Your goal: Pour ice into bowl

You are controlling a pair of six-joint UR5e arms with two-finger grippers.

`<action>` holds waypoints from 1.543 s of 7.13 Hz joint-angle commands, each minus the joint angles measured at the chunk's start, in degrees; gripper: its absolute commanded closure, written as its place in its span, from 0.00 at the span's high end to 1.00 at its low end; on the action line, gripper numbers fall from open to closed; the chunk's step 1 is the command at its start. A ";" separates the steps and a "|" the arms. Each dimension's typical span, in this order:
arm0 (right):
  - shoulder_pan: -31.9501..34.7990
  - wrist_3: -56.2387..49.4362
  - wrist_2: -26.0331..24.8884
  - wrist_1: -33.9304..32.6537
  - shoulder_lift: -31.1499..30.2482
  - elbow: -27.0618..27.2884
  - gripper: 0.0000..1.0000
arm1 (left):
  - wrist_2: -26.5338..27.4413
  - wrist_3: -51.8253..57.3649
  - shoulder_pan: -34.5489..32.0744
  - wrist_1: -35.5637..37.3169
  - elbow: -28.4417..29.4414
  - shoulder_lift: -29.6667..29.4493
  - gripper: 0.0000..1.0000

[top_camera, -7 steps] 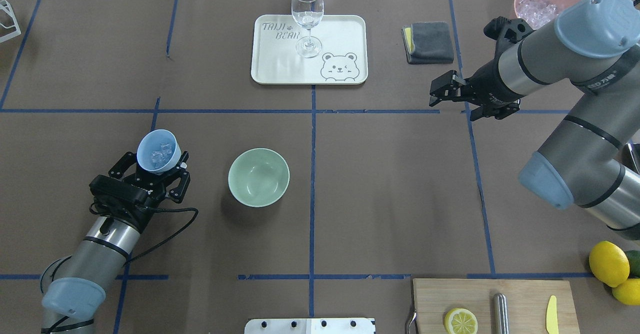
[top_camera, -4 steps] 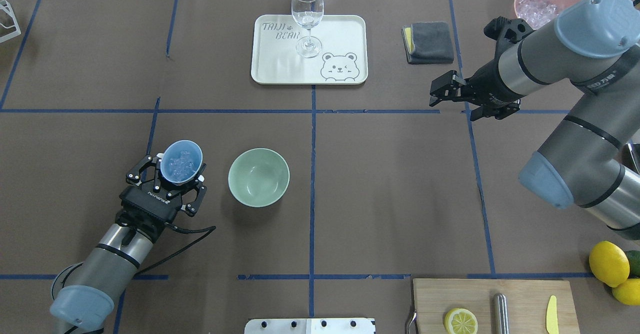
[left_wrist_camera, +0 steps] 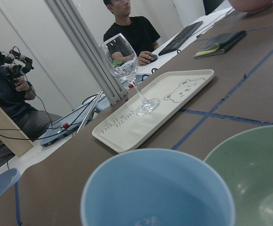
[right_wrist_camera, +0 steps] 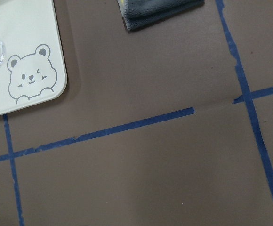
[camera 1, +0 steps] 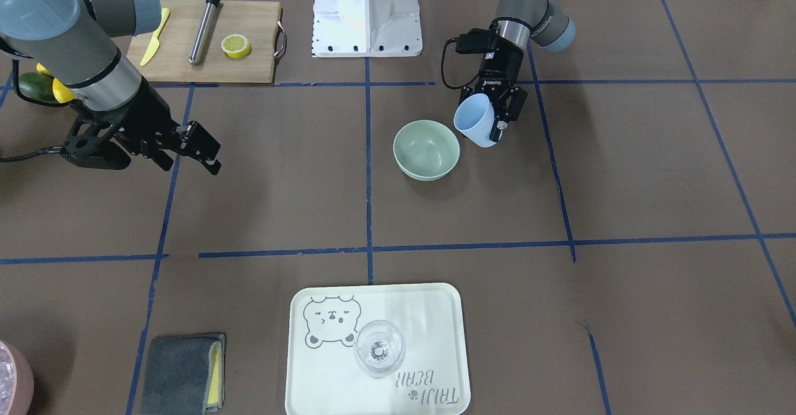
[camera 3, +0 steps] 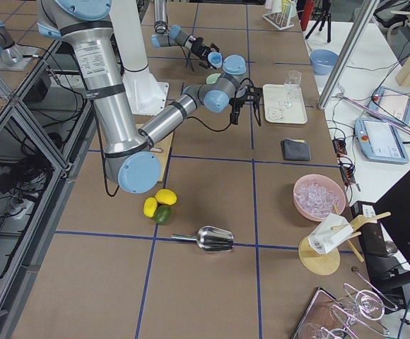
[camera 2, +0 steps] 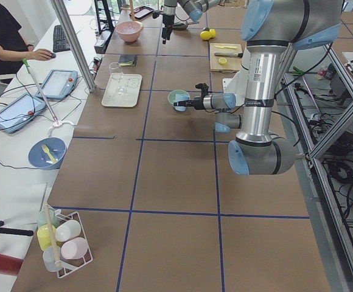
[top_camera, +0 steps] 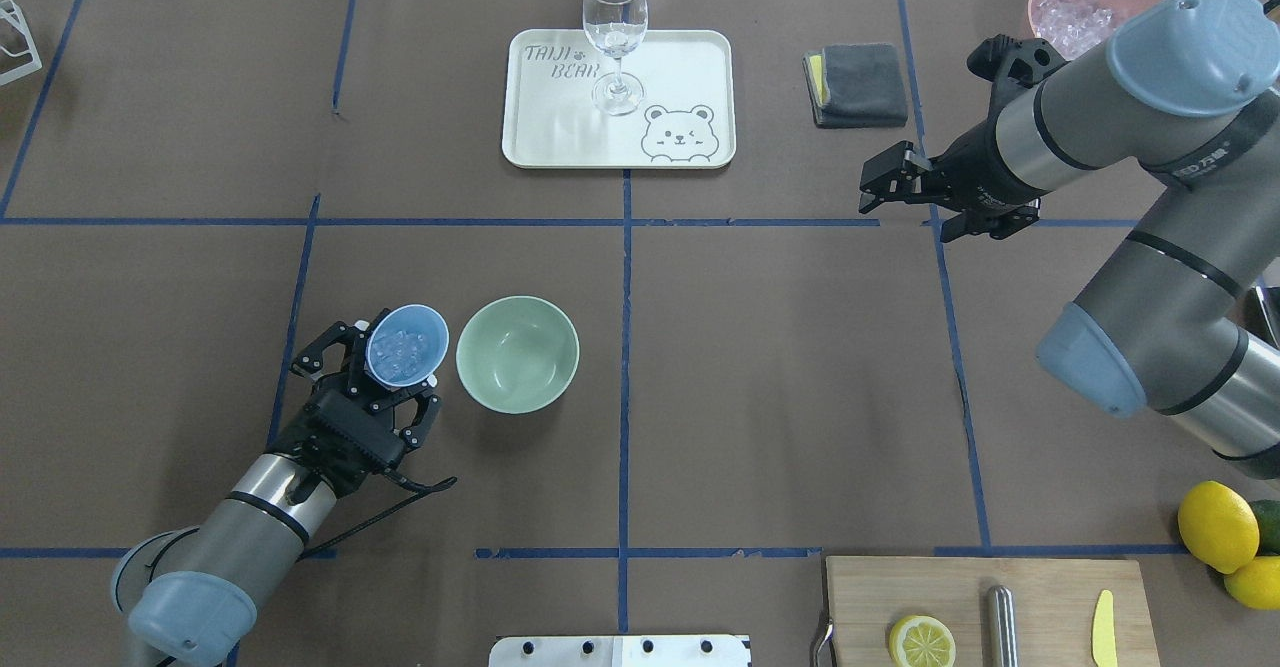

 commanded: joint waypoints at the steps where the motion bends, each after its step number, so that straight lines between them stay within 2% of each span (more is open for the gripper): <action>1: -0.01 0.23 0.01 0.00 0.00 0.22 1.00 | 0.10 12.59 -0.08 6.09 0.17 -4.33 0.00; 3: -0.01 0.49 0.01 0.00 0.00 0.22 1.00 | 0.53 18.01 0.00 15.63 -1.14 -5.04 0.00; 4: -0.01 0.58 0.01 0.00 0.00 0.13 1.00 | 2.63 25.10 -0.08 16.37 -1.58 -5.13 0.00; 6: -0.01 0.84 0.18 0.00 -0.09 0.31 1.00 | 3.00 30.69 -0.08 17.87 -2.99 -5.13 0.00; 7: -0.10 0.84 0.18 0.00 -0.18 0.05 1.00 | 3.78 34.02 0.00 22.66 -4.38 -5.56 0.00; 8: -0.10 0.93 0.27 0.00 -0.09 0.04 1.00 | 4.57 37.79 0.00 30.80 -6.57 -6.78 0.00; 10: 0.08 2.15 0.45 -0.09 -0.26 0.31 1.00 | 5.19 38.36 -0.08 36.13 -6.51 -7.32 0.00; 11: 0.08 2.42 0.45 -0.09 -0.70 0.31 1.00 | 5.89 39.23 0.18 41.20 -6.42 -9.15 0.00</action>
